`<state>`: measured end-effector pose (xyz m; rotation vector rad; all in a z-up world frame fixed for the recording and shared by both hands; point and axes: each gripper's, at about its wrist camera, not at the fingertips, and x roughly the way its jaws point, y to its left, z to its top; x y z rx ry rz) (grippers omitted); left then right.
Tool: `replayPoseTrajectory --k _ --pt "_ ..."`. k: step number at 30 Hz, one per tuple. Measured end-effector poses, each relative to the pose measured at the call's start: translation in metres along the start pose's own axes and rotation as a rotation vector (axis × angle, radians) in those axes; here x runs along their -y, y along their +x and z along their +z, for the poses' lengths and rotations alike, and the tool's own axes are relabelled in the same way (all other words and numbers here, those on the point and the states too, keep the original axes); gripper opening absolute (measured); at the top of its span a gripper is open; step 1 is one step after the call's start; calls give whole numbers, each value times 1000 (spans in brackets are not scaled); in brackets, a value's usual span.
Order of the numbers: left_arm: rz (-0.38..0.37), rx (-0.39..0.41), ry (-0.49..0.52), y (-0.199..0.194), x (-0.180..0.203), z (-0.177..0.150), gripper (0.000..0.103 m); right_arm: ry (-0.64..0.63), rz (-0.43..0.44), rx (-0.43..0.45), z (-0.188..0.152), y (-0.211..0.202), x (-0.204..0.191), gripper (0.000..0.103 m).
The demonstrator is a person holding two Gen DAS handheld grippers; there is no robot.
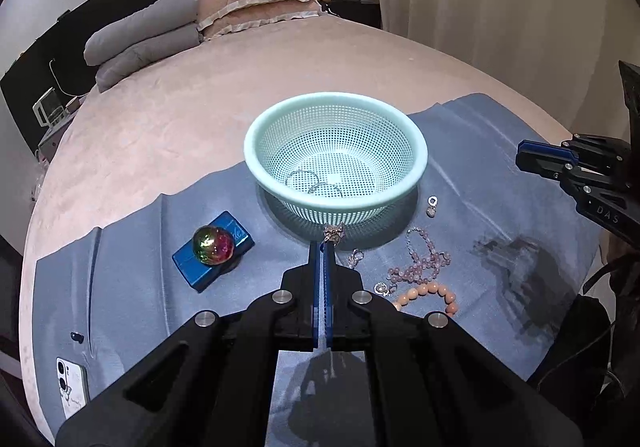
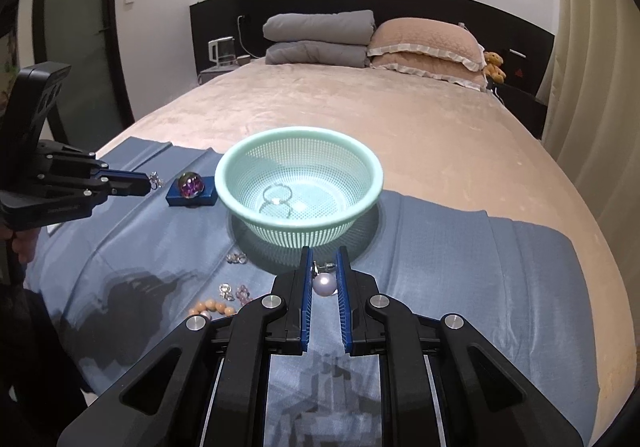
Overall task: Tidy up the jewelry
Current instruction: 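Carry both earrings over the basket and open both tools to drop them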
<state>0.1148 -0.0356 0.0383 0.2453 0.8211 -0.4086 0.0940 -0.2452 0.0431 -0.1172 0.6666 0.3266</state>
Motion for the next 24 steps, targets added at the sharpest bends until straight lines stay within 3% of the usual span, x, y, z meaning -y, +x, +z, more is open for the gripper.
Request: replayPoseTrajectory --k 15,24 --pt "-70 -45 -23 66 -22 37 2 -33 46 14 43 60 -2 11" --pt "-76 -81 10 101 -21 44 2 -15 61 -27 38 108 5 11"
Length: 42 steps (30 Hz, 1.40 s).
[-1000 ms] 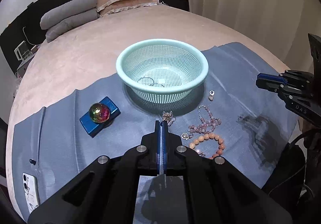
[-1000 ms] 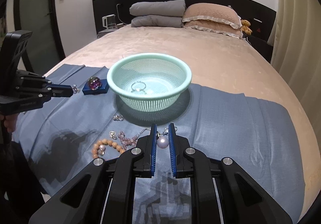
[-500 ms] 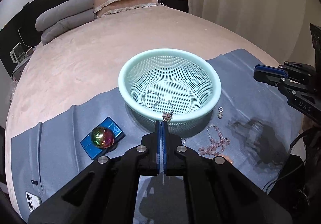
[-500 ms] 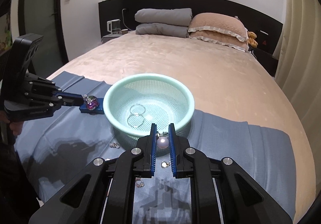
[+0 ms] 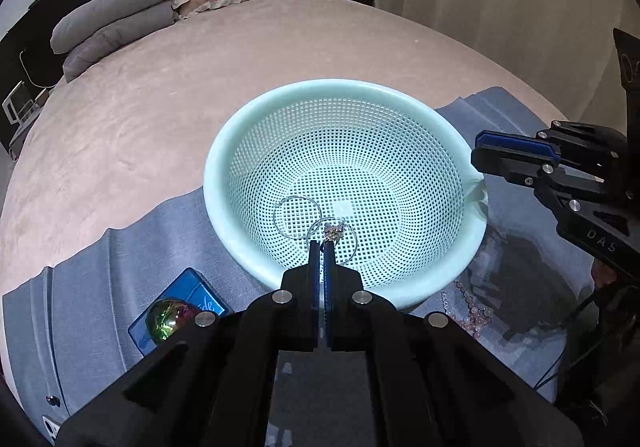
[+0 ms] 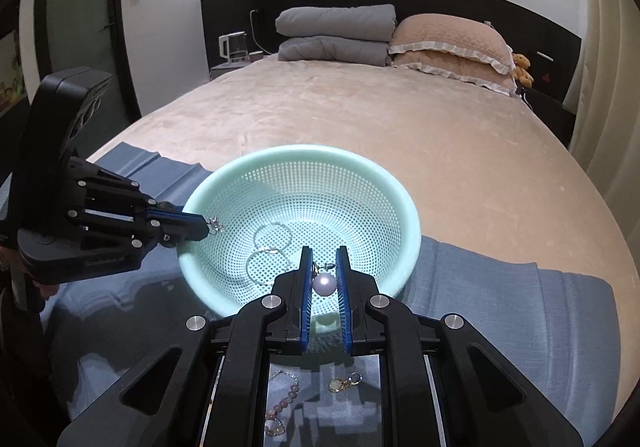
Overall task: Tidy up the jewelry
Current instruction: 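Carry both earrings over the basket and open both tools to drop them, then grasp a silver earring with left tool while right tool grasps silver pendant earring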
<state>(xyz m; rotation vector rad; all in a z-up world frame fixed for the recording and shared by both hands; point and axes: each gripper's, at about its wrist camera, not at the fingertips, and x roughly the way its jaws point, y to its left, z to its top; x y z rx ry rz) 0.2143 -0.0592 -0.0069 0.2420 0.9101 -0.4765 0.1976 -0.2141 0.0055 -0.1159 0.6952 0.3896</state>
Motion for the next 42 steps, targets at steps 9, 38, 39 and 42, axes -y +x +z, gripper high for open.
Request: replayPoseTrajectory --k 9,38,39,42 --pt "64 86 -40 -16 -8 -2 95 51 -97 66 2 -4 11 80" --pt "135 99 -171 -95 -15 -55 97 74 -147 124 -22 -104 -5 87" --pt "134 92 -167 -92 -13 -57 97 79 -147 116 -25 -102 -4 87" --pt "134 76 -151 -82 -7 -63 97 85 -150 89 -37 -97 -4 87"
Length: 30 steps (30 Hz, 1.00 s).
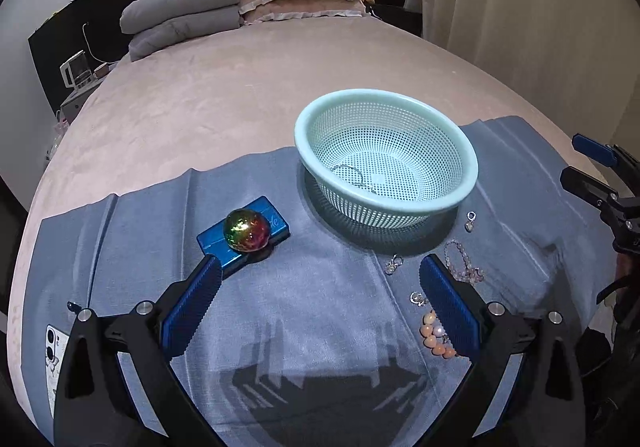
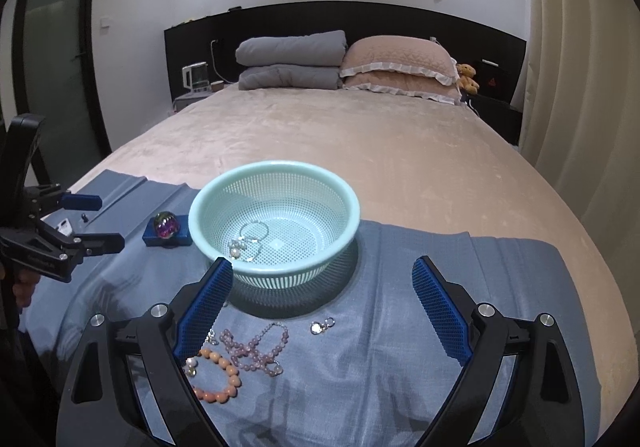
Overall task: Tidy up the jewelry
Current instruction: 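Grasp a silver earring with left tool while right tool grasps silver pendant earring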
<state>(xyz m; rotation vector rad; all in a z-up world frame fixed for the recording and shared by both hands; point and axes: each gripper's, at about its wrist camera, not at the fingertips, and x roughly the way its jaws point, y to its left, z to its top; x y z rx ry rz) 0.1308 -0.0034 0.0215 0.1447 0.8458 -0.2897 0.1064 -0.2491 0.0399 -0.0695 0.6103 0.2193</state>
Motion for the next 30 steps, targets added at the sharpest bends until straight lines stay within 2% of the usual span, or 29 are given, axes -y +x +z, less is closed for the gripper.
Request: replayPoseTrajectory --k 7,11,21,24,26,29,30 --pt "-18 -43 31 27 11 -15 97 5 -7 -74 -25 23 5 87" --pt "23 -28 59 43 17 -25 97 3 -12 -122 -38 39 6 87" --pt "-48 -43 76 81 29 -31 95 20 -15 -199 -60 82 16 86" --pt "-61 -67 72 93 30 -27 89 28 -13 -216 -61 95 17 84" --pt "-85 -81 69 101 30 -25 85 39 -5 -232 -62 105 18 78" --pt "-86 -90 100 111 38 -25 82 56 -1 -244 -62 118 17 74" --pt "-94 -97 111 115 41 -25 78 62 5 -247 -62 121 17 72"
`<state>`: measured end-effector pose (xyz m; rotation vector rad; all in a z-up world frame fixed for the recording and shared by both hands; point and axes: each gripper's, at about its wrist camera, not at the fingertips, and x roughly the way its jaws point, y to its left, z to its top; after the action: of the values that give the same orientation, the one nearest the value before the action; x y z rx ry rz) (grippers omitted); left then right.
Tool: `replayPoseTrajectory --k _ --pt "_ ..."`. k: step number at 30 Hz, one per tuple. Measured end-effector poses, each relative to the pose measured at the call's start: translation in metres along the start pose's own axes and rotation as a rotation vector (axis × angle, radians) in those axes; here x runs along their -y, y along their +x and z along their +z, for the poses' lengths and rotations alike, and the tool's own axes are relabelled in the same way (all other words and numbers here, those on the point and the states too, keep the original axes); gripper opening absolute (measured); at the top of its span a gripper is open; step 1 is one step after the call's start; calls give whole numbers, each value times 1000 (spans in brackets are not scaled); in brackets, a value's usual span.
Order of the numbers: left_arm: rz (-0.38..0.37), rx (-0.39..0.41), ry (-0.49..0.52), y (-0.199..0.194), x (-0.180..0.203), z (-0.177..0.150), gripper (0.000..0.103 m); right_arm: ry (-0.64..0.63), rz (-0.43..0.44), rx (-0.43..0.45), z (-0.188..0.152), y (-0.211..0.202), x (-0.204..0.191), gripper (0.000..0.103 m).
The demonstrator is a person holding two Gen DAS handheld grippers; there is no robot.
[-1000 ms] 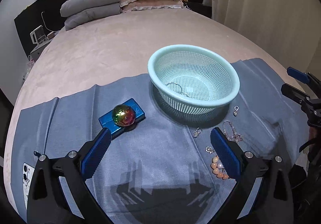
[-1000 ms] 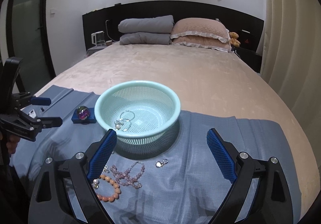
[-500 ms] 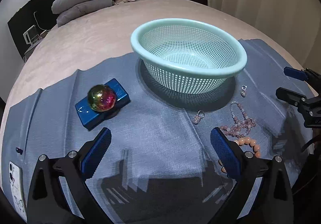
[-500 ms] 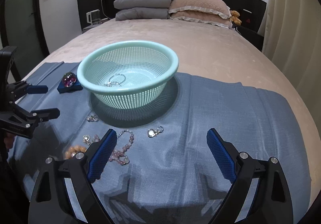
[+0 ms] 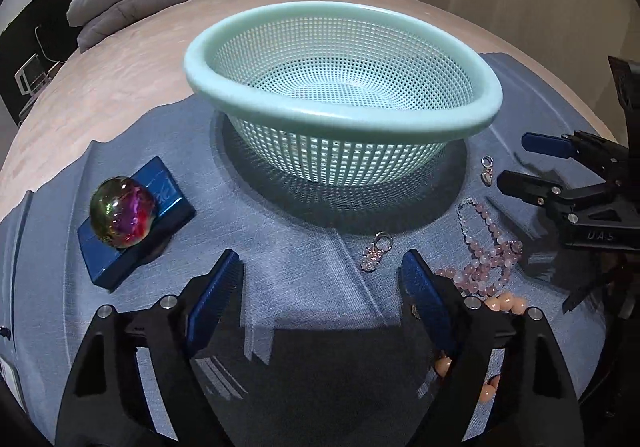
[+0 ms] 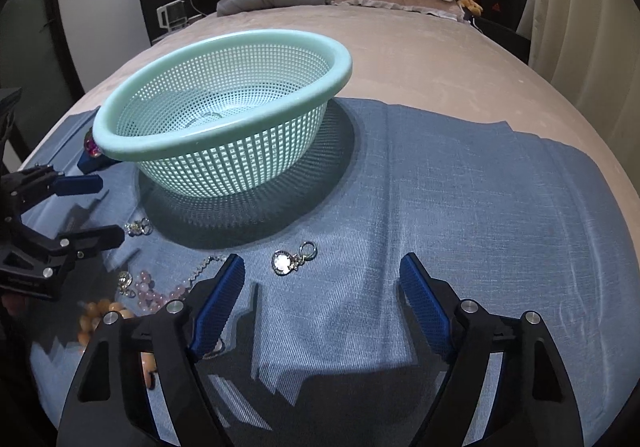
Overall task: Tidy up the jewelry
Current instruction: 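Grasp a silver earring with left tool while right tool grasps silver pendant earring, then carry both earrings into the basket and open both tools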
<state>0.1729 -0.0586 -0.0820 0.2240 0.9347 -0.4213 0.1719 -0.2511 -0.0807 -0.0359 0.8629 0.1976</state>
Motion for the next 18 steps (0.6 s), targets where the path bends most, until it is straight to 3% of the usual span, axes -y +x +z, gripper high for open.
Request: replayPoseTrajectory --k 2,4,5,8,9,10,18 --pt "11 -8 17 7 3 0 73 0 9 -17 1 7 -3 65" --pt "40 21 29 9 6 0 56 -17 -21 -45 0 17 -8 56" --pt "31 23 22 9 5 0 53 -20 -18 -42 -2 18 -9 54" --pt "-11 18 21 9 3 2 34 -29 6 -35 -3 16 -13 25" --pt "-38 14 20 9 4 2 21 -28 14 -39 -3 16 -13 17" --pt "-63 4 18 9 5 2 12 -27 17 -41 -4 16 -12 17" --pt "-54 -15 18 2 12 2 10 -19 51 -58 -8 4 -14 16"
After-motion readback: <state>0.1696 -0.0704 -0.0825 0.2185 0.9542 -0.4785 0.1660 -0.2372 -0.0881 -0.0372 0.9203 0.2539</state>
